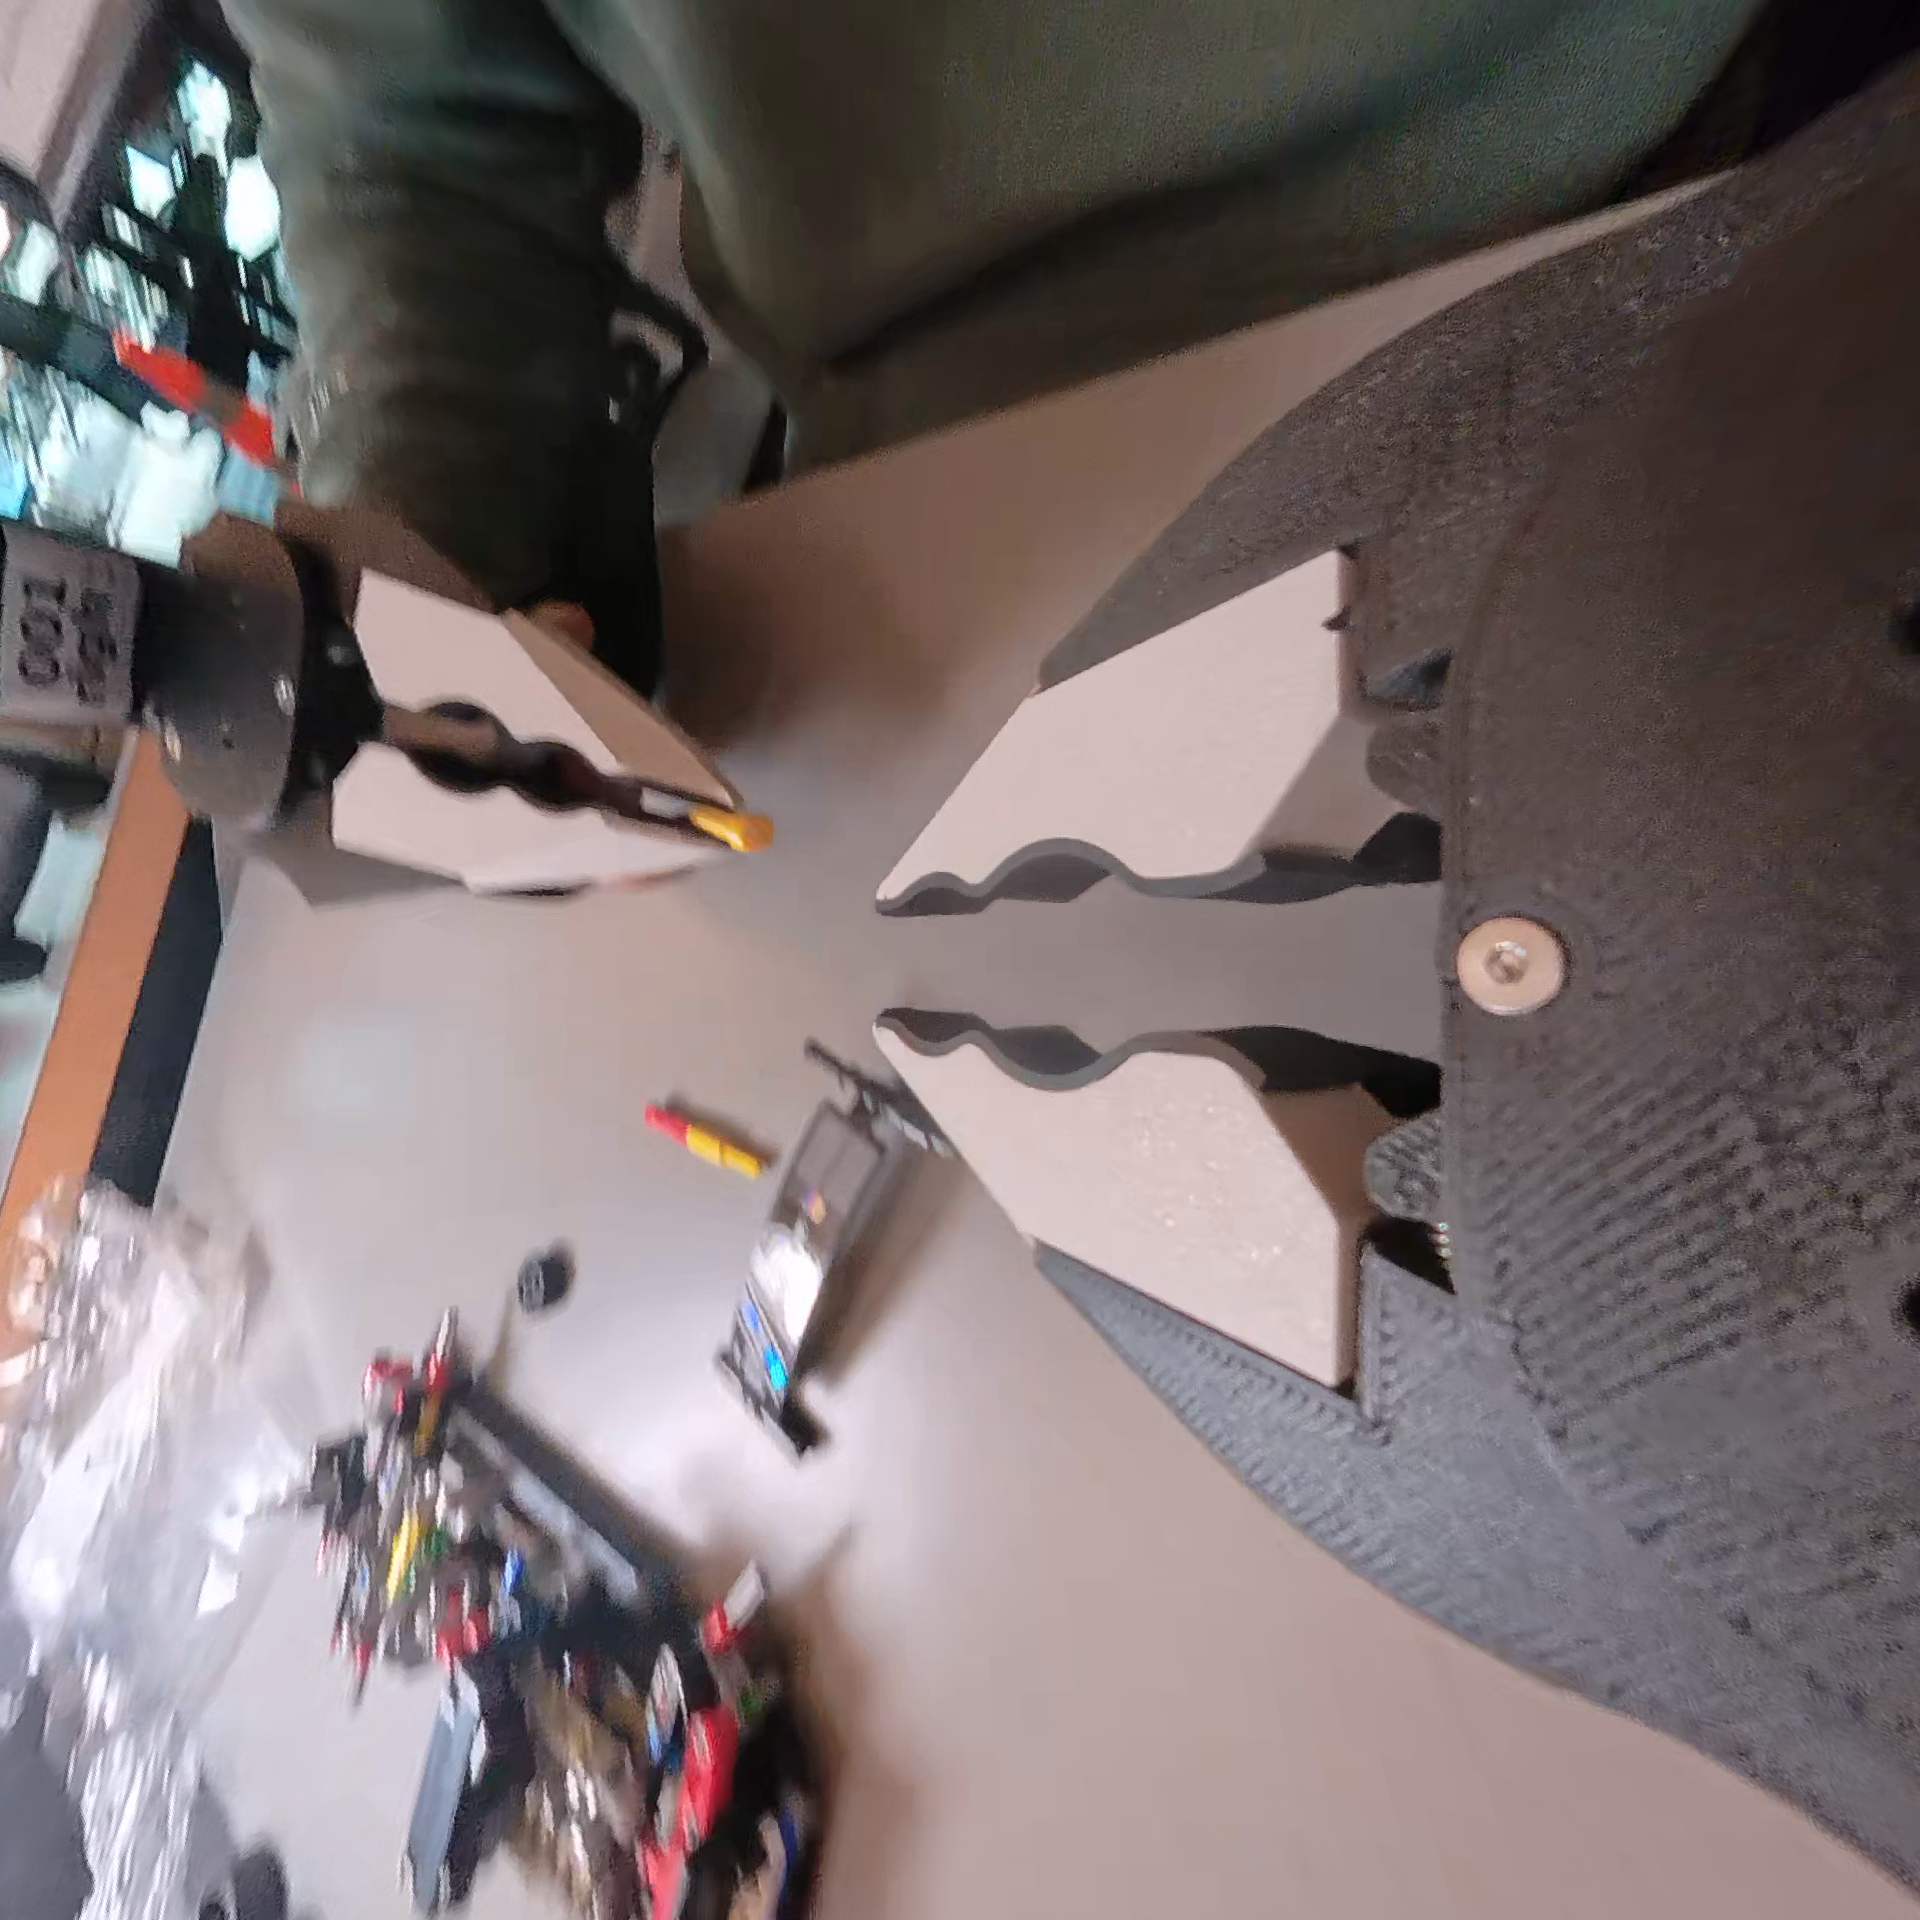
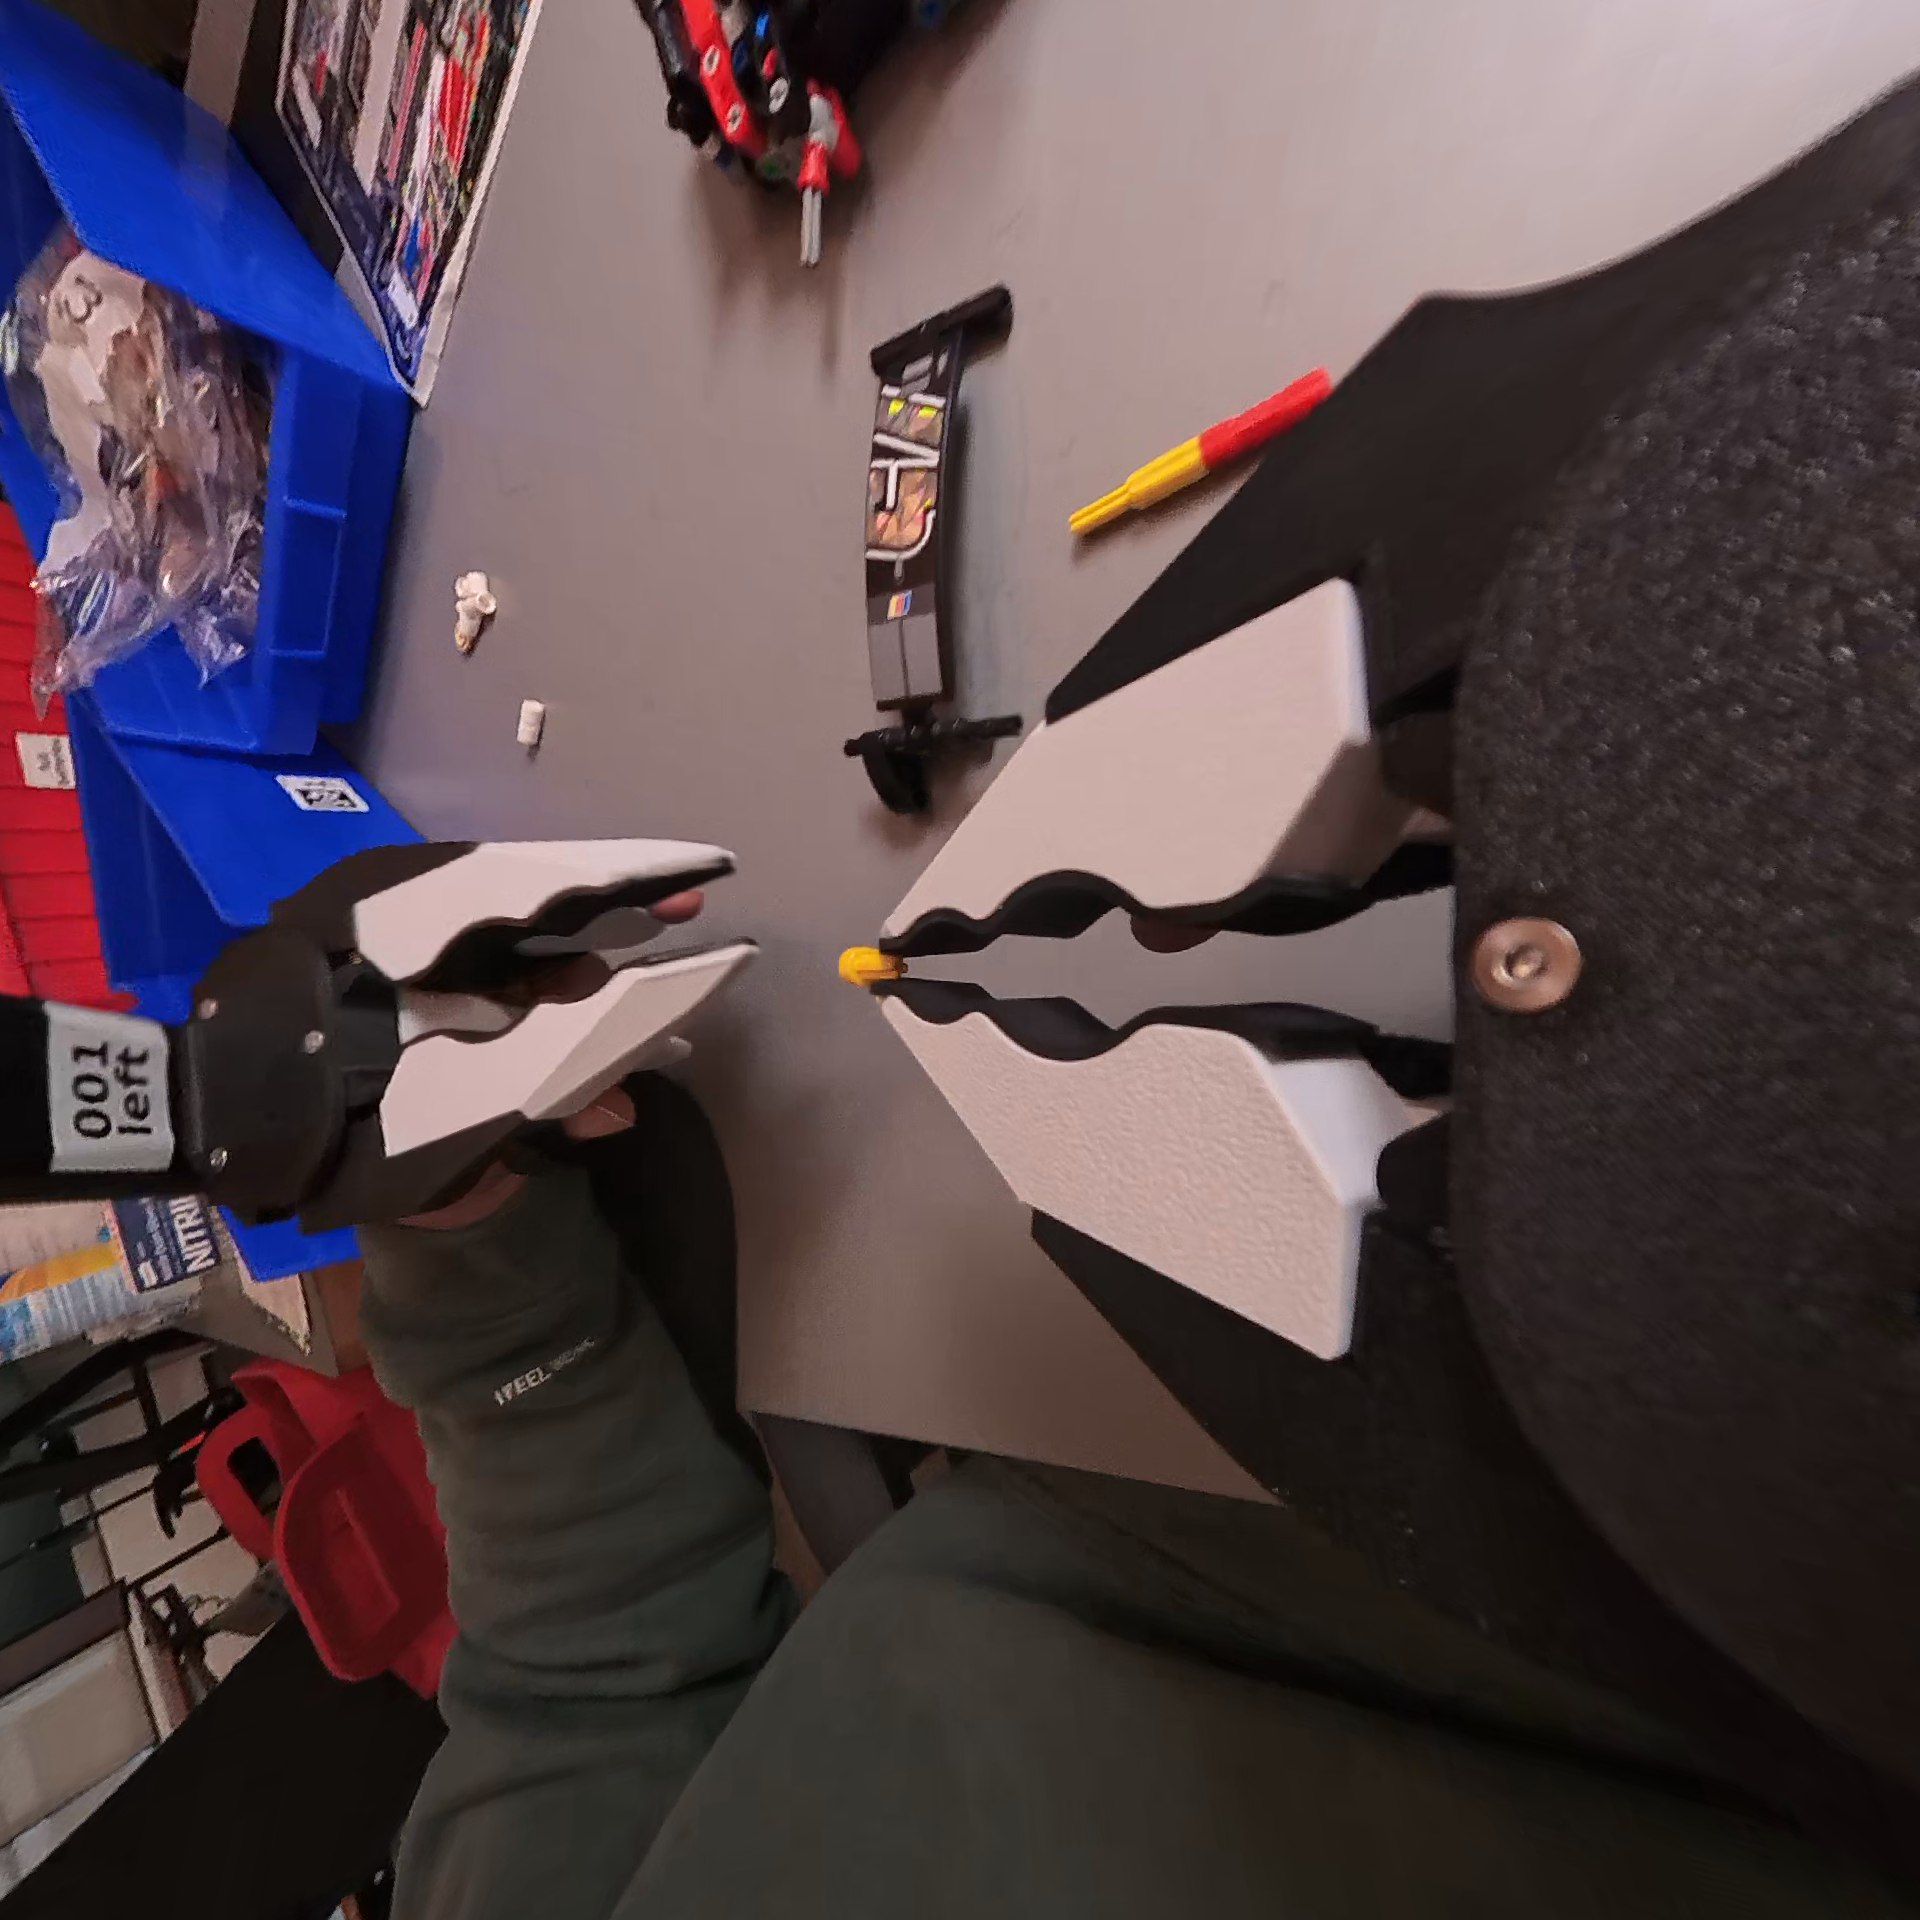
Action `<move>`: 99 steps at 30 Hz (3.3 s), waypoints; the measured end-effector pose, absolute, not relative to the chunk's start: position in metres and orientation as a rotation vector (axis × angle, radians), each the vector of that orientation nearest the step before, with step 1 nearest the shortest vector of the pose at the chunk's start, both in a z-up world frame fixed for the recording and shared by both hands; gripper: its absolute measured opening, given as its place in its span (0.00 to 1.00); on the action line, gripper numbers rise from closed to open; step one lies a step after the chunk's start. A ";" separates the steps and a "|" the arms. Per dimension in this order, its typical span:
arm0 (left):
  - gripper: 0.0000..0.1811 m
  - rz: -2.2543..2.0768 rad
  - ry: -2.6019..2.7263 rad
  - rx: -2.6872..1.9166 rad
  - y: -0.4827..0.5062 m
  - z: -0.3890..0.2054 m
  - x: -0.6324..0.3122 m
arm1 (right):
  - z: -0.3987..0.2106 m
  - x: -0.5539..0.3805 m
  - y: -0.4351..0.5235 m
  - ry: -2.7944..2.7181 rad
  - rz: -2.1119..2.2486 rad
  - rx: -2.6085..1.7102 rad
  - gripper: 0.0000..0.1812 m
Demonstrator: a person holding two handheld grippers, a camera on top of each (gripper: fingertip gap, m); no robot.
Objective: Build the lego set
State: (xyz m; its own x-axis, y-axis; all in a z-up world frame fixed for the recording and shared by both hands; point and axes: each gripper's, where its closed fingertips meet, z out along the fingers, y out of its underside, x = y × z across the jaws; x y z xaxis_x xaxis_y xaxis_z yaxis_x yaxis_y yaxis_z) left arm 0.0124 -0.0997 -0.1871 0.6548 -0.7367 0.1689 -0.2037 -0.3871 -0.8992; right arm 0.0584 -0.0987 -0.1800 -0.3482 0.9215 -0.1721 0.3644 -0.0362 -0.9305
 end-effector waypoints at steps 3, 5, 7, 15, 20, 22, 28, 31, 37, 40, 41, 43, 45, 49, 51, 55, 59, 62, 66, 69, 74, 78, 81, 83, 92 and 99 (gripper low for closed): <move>0.13 -0.512 0.729 -1.967 -0.086 -0.201 -0.008 | -0.187 0.064 -0.081 -1.724 1.320 -1.392 0.01; 0.13 -0.469 0.778 -1.991 -0.083 -0.212 -0.005 | -0.192 0.068 -0.073 -1.733 1.290 -1.402 0.01; 0.13 -0.497 0.817 -2.028 -0.080 -0.220 0.001 | -0.195 0.070 -0.067 -1.740 1.284 -1.414 0.01; 0.15 -0.559 0.986 -2.198 -0.065 -0.242 0.019 | -0.203 0.071 -0.059 -1.755 1.287 -1.423 0.01; 0.10 -0.562 1.020 -2.208 -0.058 -0.246 0.027 | -0.203 0.073 -0.058 -1.746 1.307 -1.432 0.01; 0.09 -0.626 0.978 -2.200 -0.057 -0.243 0.032 | -0.202 0.073 -0.057 -1.737 1.306 -1.425 0.01; 0.07 -1.273 0.546 -2.113 -0.064 -0.209 0.048 | -0.196 0.075 -0.059 -1.721 1.355 -1.426 0.01; 0.06 -1.474 0.349 -2.053 -0.063 -0.198 0.046 | -0.187 0.076 -0.063 -1.685 1.456 -1.425 0.01; 0.06 -1.639 0.217 -1.999 -0.063 -0.190 0.052 | -0.182 0.072 -0.059 -1.641 1.510 -1.456 0.01; 0.06 -1.673 0.205 -1.997 -0.064 -0.188 0.056 | -0.185 0.070 -0.059 -1.642 1.549 -1.498 0.01; 0.06 -1.677 0.199 -1.999 -0.065 -0.188 0.057 | -0.185 0.069 -0.060 -1.645 1.568 -1.509 0.01; 0.06 -1.674 0.194 -2.010 -0.065 -0.189 0.058 | -0.187 0.070 -0.059 -1.646 1.595 -1.530 0.01; 0.06 -1.673 0.201 -2.028 -0.067 -0.192 0.059 | -0.188 0.070 -0.061 -1.662 1.618 -1.545 0.01; 0.06 -1.666 0.204 -2.059 -0.070 -0.195 0.060 | -0.191 0.070 -0.062 -1.675 1.635 -1.562 0.01; 0.06 -1.661 0.209 -2.072 -0.070 -0.197 0.061 | -0.192 0.070 -0.063 -1.688 1.633 -1.568 0.01; 0.06 -1.658 0.207 -2.082 -0.071 -0.199 0.061 | -0.195 0.070 -0.064 -1.705 1.627 -1.574 0.01; 0.05 -1.655 0.207 -2.091 -0.071 -0.200 0.062 | -0.198 0.071 -0.066 -1.727 1.608 -1.572 0.01; 0.05 -1.636 0.220 -2.088 -0.072 -0.200 0.062 | -0.203 0.072 -0.069 -1.750 1.611 -1.589 0.00; 0.04 -1.655 0.203 -2.022 -0.070 -0.189 0.060 | -0.194 0.069 -0.068 -1.663 1.690 -1.590 0.00; 0.04 -1.660 0.181 -1.920 -0.066 -0.173 0.057 | -0.177 0.066 -0.065 -1.539 1.800 -1.565 0.01; 0.05 -1.593 0.239 -1.822 -0.066 -0.155 0.056 | -0.164 0.063 -0.064 -1.446 1.882 -1.530 0.00; 0.07 -1.566 0.296 -1.804 -0.071 -0.150 0.058 | -0.157 0.064 -0.066 -1.429 1.911 -1.495 0.00; 0.11 -1.540 0.344 -1.810 -0.074 -0.150 0.061 | -0.155 0.065 -0.066 -1.426 1.921 -1.487 0.00; 0.12 -1.527 0.370 -1.815 -0.076 -0.151 0.063 | -0.154 0.066 -0.066 -1.422 1.931 -1.483 0.00; 0.11 -1.561 0.383 -1.816 -0.080 -0.151 0.069 | -0.148 0.068 -0.067 -1.399 1.964 -1.456 0.00; 0.10 -1.777 0.163 -1.684 -0.074 -0.140 0.070 | -0.137 0.071 -0.064 -1.369 1.900 -1.362 0.00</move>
